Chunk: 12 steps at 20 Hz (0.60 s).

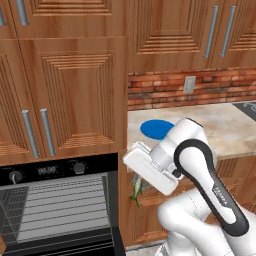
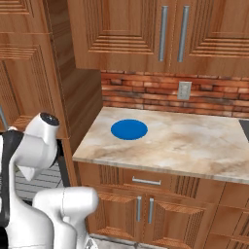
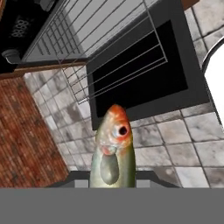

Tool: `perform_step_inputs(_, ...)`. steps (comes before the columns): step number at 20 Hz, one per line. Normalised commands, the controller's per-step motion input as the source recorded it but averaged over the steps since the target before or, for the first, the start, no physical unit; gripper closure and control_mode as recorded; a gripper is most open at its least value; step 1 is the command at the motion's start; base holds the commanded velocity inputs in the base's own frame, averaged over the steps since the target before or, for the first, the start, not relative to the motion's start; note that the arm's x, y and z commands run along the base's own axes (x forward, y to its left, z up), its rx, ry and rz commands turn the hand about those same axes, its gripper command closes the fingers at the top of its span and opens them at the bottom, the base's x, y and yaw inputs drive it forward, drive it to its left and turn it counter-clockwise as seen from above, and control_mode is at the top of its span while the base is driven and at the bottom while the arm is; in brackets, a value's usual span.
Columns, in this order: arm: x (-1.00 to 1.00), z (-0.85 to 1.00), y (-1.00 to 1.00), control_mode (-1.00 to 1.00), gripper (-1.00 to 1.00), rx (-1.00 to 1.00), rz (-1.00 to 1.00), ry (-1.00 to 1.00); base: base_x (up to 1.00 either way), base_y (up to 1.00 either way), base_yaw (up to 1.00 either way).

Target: Take the fish from the oven and place it on the plate on the counter.

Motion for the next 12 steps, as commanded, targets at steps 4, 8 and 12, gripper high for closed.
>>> perform_step_inputs(4, -0.29, 0.83, -0.62, -1.0, 1.0, 0.02, 0.02, -0.04, 0.0, 0.0, 0.0)
perform_step_inputs(8, -0.04, 0.77, -0.72, -1.0, 1.0, 0.0, 0.0, -0.11, 0.0, 0.0, 0.0)
perform_step_inputs(12, 0.01, 0.62, -0.86, -1.0, 1.0, 0.0, 0.0, -0.08, 0.0, 0.0, 0.0)
